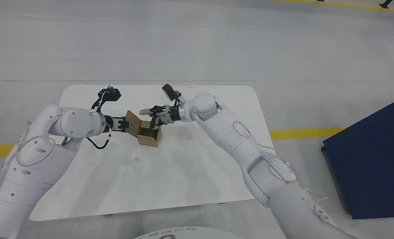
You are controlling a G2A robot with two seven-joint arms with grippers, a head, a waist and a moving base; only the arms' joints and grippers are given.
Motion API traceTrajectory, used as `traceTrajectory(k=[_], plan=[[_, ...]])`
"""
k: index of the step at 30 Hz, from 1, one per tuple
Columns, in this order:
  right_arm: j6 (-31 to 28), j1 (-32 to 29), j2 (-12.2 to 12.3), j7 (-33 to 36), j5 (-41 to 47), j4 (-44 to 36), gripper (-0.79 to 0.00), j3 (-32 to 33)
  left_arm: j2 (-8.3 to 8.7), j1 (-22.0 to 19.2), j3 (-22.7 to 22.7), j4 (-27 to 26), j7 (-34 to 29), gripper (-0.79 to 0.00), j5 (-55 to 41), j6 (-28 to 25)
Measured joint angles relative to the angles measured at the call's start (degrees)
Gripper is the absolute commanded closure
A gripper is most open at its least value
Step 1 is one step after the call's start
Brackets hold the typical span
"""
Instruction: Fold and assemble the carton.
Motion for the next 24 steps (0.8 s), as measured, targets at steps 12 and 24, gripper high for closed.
traceTrajectory(k=[12, 24], plan=[[3.45, 1.61, -1.27, -2.50, -4.11, 2.29, -0.111, -2.47, 0.00, 0.00, 0.00, 0.00, 0.00, 0.000, 0.00, 0.00], [9.24, 2.29, -2.64, -7.26, -8.84, 2.78, 0.000, -4.96, 0.00, 0.00, 0.00, 0.00, 0.00, 0.000, 0.00, 0.00]])
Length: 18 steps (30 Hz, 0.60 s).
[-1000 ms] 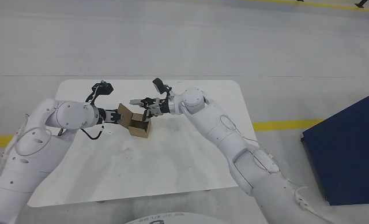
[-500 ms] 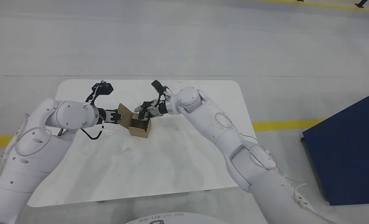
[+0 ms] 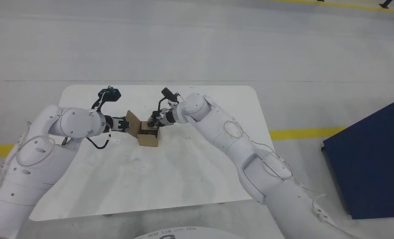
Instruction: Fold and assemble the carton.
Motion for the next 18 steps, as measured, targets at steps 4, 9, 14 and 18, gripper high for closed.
traceTrajectory(k=[4, 9, 14, 18], plan=[[1.62, 0.13, -0.50, -1.47, -1.16, -0.02, 0.000, -0.63, 0.00, 0.00, 0.00, 0.00, 0.00, 0.000, 0.00, 0.00], [-1.37, -0.32, -0.54, -0.99, -0.16, -0.87, 0.000, 0.27, 0.00, 0.00, 0.00, 0.00, 0.00, 0.000, 0.00, 0.00], [-10.43, -2.28, 0.80, 2.99, 2.87, -3.02, 0.000, 3.91, 0.00, 0.00, 0.00, 0.00, 0.00, 0.000, 0.00, 0.00], [-16.70, -4.66, 2.23, 8.23, 4.52, -5.78, 0.000, 6.67, 0.00, 0.00, 0.00, 0.00, 0.00, 0.000, 0.00, 0.00]])
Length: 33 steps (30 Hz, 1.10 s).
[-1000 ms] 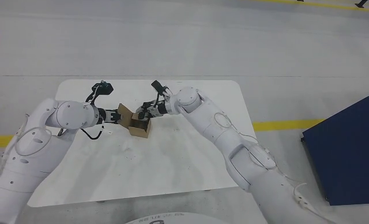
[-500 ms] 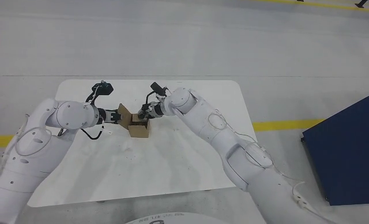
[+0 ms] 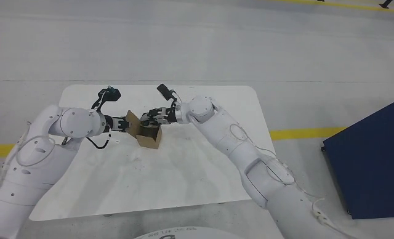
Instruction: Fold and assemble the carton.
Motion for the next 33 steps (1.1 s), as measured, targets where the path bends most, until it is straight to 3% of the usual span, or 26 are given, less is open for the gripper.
traceTrajectory(k=[5, 11, 17, 20, 28, 33], plan=[[-1.34, -2.59, 1.53, 6.11, -1.54, -3.83, 0.000, 1.41, 0.00, 0.00, 0.00, 0.00, 0.00, 0.000, 0.00, 0.00], [2.09, -3.49, 2.14, 7.52, -4.44, -6.47, 0.000, 1.02, 0.00, 0.00, 0.00, 0.00, 0.00, 0.000, 0.00, 0.00], [0.30, -4.39, 2.58, 9.40, -4.51, -7.87, 0.000, 1.31, 0.00, 0.00, 0.00, 0.00, 0.00, 0.000, 0.00, 0.00], [0.08, -5.20, 2.83, 7.63, -5.84, -8.84, 0.000, 1.44, 0.00, 0.00, 0.00, 0.00, 0.00, 0.000, 0.00, 0.00], [7.02, -4.85, 1.99, -2.05, -9.36, -8.98, 0.000, -0.33, 0.00, 0.00, 0.00, 0.00, 0.00, 0.000, 0.00, 0.00], [7.34, -4.40, 1.70, -2.89, -8.67, -8.23, 0.000, -0.38, 0.00, 0.00, 0.00, 0.00, 0.00, 0.000, 0.00, 0.00]])
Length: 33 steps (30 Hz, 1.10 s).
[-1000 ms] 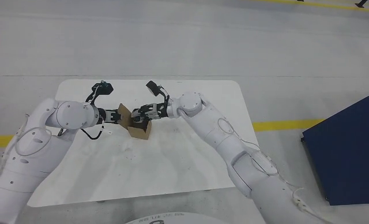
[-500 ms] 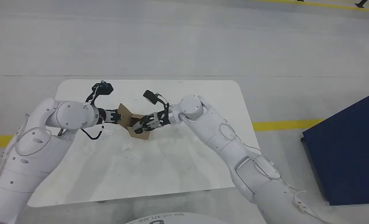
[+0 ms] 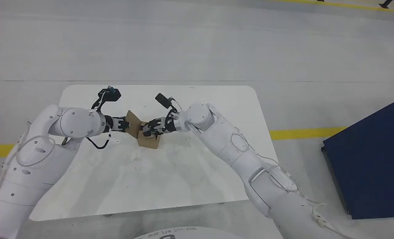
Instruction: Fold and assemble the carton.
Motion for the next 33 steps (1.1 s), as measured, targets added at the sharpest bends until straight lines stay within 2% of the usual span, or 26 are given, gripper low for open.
traceTrajectory(k=[6, 22, 23, 24, 25, 33], plan=[[-0.21, 0.18, -0.03, -0.22, 0.30, 0.97, 0.000, 0.36, 0.00, 0.00, 0.00, 0.00, 0.00, 0.000, 0.00, 0.00], [3.71, 2.78, -1.62, -1.91, -0.21, 5.77, 0.000, -1.86, 0.00, 0.00, 0.00, 0.00, 0.00, 0.000, 0.00, 0.00], [3.67, 2.87, -1.69, -1.91, -0.12, 5.97, 0.000, -1.91, 0.00, 0.00, 0.00, 0.00, 0.00, -0.240, 0.00, 0.00], [3.62, 2.96, -1.76, -1.90, -0.06, 6.17, 0.000, -1.95, 0.00, 0.00, 0.00, 0.00, 0.00, -0.536, 0.00, 0.00], [3.56, 3.07, -1.84, -1.92, -0.01, 6.40, 0.000, -2.00, 0.00, 0.00, 0.00, 0.00, 0.00, -0.785, 0.00, 0.00], [3.25, 3.62, -2.30, -1.82, -0.04, 7.55, 0.000, -2.36, 0.07, 0.83, -0.81, -0.26, 1.59, -0.785, -1.31, -1.05]])
